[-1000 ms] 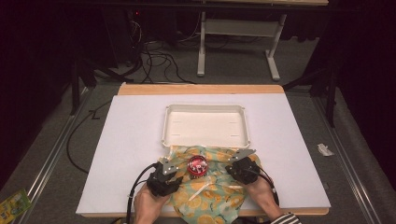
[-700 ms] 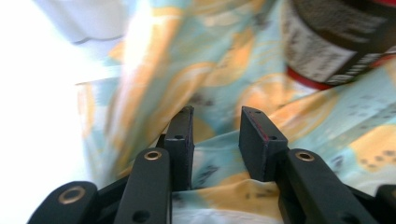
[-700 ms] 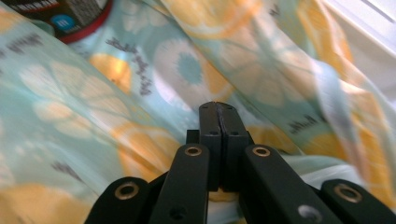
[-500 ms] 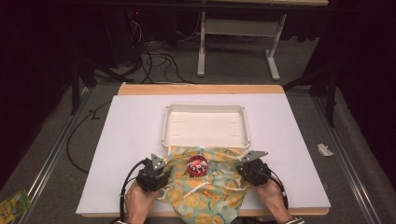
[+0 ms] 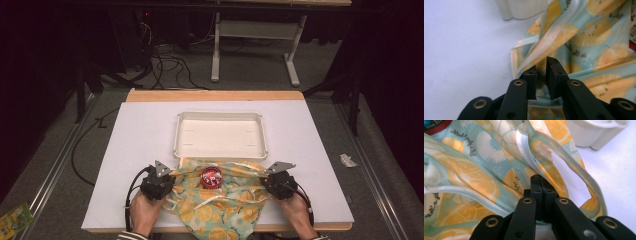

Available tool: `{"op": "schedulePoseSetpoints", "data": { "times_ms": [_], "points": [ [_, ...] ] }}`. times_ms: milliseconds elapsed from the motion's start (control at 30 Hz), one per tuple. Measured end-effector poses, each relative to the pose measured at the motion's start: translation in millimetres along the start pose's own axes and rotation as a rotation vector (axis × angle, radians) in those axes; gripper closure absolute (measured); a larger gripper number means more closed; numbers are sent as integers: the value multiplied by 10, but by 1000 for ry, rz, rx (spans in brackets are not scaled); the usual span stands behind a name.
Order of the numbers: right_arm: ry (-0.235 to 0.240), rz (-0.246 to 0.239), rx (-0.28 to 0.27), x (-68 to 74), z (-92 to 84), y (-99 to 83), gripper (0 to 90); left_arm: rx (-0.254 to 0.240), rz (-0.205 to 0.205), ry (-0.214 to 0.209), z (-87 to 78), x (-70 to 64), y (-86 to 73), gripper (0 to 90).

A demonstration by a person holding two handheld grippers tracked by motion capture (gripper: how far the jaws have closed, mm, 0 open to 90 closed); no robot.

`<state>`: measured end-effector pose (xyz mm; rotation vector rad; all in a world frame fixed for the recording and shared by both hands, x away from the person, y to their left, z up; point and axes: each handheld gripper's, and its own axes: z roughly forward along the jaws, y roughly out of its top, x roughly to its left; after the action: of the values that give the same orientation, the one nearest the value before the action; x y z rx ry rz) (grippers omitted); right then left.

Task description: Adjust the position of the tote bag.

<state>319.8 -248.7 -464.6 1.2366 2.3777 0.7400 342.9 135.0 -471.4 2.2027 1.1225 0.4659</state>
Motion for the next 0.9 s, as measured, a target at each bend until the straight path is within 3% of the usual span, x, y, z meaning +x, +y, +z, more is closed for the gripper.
{"op": "schedulePoseSetpoints", "data": {
  "times_ms": [433, 733, 900],
  "points": [
    [4, 22, -36, -58, 6, -59, 900, -50, 35, -2, 40, 93, -37, 900],
    [-9, 28, -56, -63, 13, -82, 900, -82, 24, -21, 72, 137, -51, 900],
    [-27, 9, -39, -70, 16, -53, 900, -108, 11, -50, 91, 178, -66, 900]
  ]
}}
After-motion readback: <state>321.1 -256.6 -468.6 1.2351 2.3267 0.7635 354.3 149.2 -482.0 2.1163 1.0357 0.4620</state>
